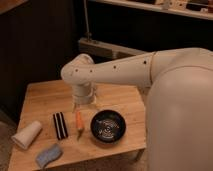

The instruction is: Pick up the ceramic bowl

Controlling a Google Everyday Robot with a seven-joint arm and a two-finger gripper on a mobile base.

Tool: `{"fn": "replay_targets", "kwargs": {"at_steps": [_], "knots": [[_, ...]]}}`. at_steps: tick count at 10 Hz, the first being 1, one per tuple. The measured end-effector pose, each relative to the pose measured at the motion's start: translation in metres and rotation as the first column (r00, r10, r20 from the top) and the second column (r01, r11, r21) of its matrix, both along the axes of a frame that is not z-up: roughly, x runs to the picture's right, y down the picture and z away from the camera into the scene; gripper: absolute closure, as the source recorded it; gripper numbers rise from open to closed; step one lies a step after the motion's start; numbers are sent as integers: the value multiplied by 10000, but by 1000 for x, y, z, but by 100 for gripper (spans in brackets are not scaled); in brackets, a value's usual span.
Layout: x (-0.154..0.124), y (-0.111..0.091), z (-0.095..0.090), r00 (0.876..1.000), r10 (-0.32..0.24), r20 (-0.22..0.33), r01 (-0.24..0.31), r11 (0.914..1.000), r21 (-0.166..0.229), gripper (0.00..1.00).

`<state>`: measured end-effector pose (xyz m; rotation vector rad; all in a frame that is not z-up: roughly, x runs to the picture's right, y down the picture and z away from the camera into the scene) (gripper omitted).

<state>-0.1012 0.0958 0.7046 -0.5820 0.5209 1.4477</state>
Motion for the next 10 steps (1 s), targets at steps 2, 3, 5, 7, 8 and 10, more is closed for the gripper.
{"fn": "replay_targets", "kwargs": {"at_steps": [2, 3, 5, 7, 8, 10], "knots": [[0, 0, 0, 10000, -1, 0, 1, 10000, 0, 27], [0, 0, 0, 10000, 0, 0, 0, 10000, 1, 27], [0, 0, 0, 10000, 1, -2, -1, 10000, 0, 27], [0, 0, 0, 10000, -3, -4, 3, 10000, 2, 27], [2, 0, -2, 10000, 26, -19, -26, 10000, 64, 27], [23, -4, -4, 9993, 277, -247, -267, 9987, 426, 27]]}}
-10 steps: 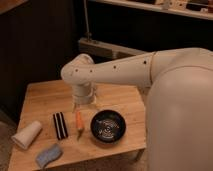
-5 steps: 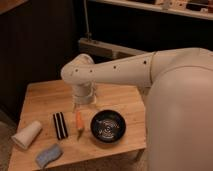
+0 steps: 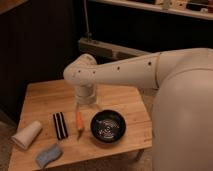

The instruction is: Pick up the ceramic bowl

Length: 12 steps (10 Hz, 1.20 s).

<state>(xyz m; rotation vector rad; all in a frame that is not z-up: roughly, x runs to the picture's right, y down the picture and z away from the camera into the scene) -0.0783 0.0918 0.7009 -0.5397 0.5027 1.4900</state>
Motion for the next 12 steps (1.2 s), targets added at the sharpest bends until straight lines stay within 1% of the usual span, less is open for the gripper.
{"fn": "replay_targets", "kwargs": {"at_steps": [2, 3, 5, 6, 7, 9, 10, 11, 12], "knots": [[17, -2, -2, 9993, 306, -218, -303, 9994, 170, 27], [31, -2, -4, 9978, 550, -373, -540, 9982, 268, 27], [60, -3, -10, 9926, 1065, -587, -1038, 9935, 470, 27], [73, -2, -14, 9899, 1296, -581, -1261, 9902, 596, 27], [91, -1, -19, 9859, 1619, -429, -1584, 9846, 745, 27], [116, 0, -26, 9770, 2129, -131, -2108, 9732, 918, 27], [125, 1, -29, 9724, 2315, 278, -2332, 9675, 980, 27], [138, 2, -31, 9620, 2589, 870, -2670, 9585, 1001, 27], [146, 1, -33, 9517, 2745, 1379, -2897, 9512, 1061, 27]]}}
